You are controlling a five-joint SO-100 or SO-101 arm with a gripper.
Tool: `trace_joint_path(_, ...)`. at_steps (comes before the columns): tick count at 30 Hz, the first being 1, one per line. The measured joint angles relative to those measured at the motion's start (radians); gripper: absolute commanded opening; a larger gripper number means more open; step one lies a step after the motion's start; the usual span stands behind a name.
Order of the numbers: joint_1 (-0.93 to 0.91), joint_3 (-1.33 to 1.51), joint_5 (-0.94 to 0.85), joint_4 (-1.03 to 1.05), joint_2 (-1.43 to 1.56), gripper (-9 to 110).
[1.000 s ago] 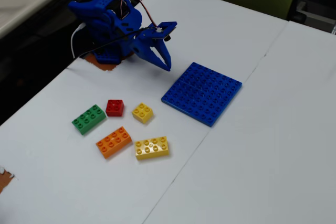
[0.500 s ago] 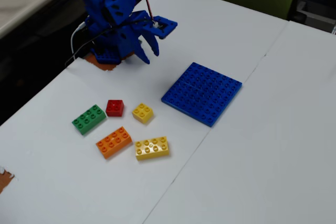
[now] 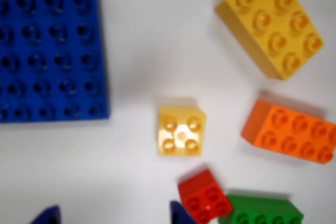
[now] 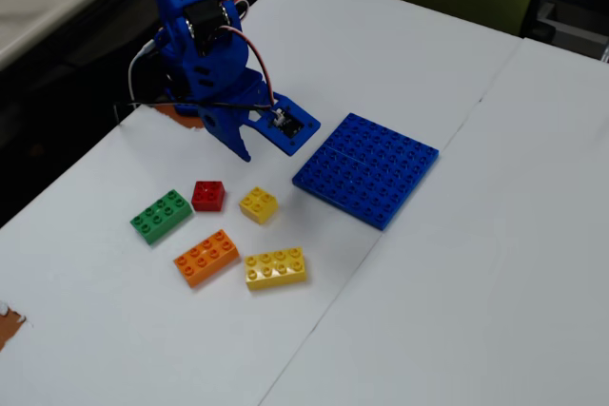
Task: Pick up the 2x2 yellow block and go up the 8x8 blue block.
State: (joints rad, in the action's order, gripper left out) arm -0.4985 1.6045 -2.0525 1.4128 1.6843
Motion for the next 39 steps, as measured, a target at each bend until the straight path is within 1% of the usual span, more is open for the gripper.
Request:
trace_joint_path(6, -0.061, -0.115, -0.015, -0.023, -0.172, 26)
trace_joint_path(10, -0.069, -0.178, -0.044, -0.043, -0.279, 27)
trace_joint_path(16, -0.084, -0.206, -0.092, -0.11, -0.385, 27)
trace_joint_path(29, -0.107, -0.195, -0.172, -0.14, -0.407, 28)
trace_joint_path(39, -0.118, -0.153, -0.196, -0.146, -0.407, 25)
